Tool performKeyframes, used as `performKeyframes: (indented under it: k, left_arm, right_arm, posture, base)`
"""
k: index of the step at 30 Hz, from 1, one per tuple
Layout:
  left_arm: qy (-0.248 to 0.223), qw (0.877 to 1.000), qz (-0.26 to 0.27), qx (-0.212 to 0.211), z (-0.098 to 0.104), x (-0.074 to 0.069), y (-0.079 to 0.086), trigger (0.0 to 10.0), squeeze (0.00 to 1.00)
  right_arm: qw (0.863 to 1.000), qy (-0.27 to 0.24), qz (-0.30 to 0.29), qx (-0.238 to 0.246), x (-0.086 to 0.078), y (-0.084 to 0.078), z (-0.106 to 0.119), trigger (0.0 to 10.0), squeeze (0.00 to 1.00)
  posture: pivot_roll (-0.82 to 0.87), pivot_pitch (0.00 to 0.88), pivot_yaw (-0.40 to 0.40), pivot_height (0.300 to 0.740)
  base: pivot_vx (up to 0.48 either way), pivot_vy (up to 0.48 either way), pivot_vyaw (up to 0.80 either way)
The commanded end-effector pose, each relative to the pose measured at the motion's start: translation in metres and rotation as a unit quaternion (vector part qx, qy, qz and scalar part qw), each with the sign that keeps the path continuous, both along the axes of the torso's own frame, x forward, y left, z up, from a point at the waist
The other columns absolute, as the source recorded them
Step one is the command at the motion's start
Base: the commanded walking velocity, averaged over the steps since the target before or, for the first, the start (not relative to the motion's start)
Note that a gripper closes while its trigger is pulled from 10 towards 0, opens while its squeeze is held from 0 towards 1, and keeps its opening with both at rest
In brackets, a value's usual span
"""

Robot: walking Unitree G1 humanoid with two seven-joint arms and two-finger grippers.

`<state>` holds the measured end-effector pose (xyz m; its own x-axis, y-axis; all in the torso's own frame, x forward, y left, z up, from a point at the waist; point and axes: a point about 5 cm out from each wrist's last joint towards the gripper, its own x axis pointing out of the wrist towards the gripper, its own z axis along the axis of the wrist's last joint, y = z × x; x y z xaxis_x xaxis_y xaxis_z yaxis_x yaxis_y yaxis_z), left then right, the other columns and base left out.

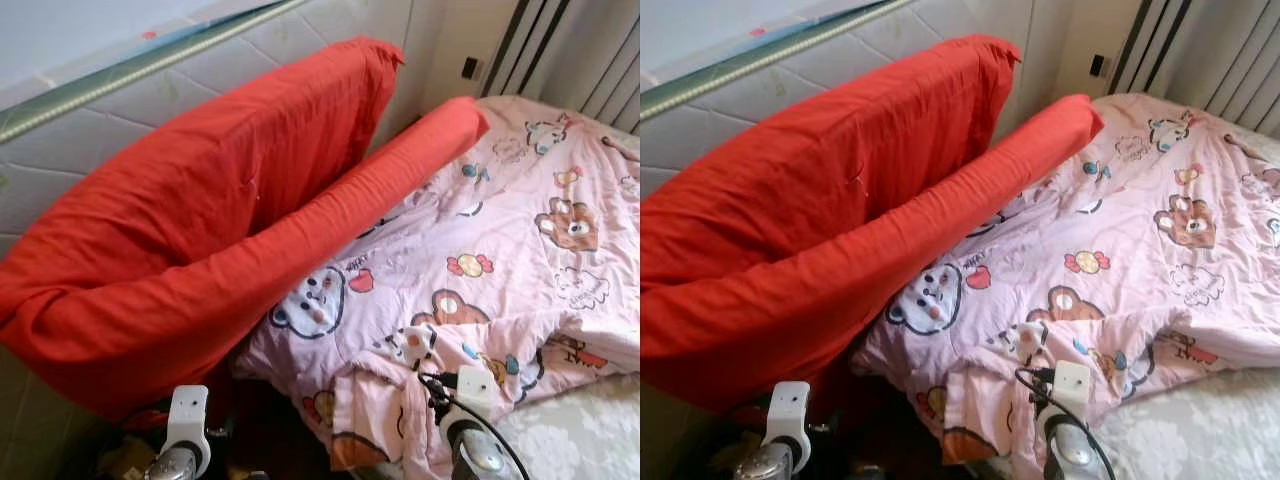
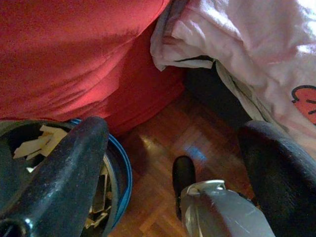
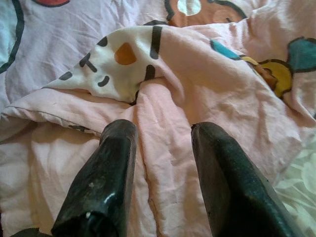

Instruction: Clean up the room

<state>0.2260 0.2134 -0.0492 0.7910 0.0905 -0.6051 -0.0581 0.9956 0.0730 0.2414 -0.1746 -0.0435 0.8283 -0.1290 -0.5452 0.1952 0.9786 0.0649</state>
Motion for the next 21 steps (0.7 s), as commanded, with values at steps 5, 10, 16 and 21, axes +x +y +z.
performKeyframes:
  k: [5,10,16,21]
  left_arm:
    - [0.009,1.0,0.0,0.004,-0.004,-0.008,0.003,10.0,0.0]
    - [0.007,1.0,-0.001,0.005,-0.003,-0.006,0.003,10.0,0.0]
    - [0.004,1.0,0.0,0.004,-0.003,-0.006,0.002,10.0,0.0]
    - [0.006,1.0,0.001,0.005,-0.004,-0.009,0.003,10.0,0.0]
  right_arm:
    - [1.0,-0.004,-0.021,0.002,0.0,-0.003,0.0,10.0,0.0]
    - [1.0,-0.006,-0.023,-0.002,-0.001,-0.005,0.001,10.0,0.0]
    - [0.999,-0.015,-0.039,-0.001,0.0,-0.007,0.003,10.0,0.0]
    - [0.998,-0.038,-0.045,0.008,0.008,-0.006,0.009,10.0,0.0]
  posture:
    - [0.13,0.151,0.004,0.666]
    - [0.13,0.154,0.004,0.636]
    - [0.13,0.16,0.003,0.626]
    - [0.14,0.174,0.003,0.626]
  base:
    - [0.0,0.0,0.0]
    - [0.0,0.0,0.0]
    - [0.0,0.0,0.0]
    - [0.0,0.0,0.0]
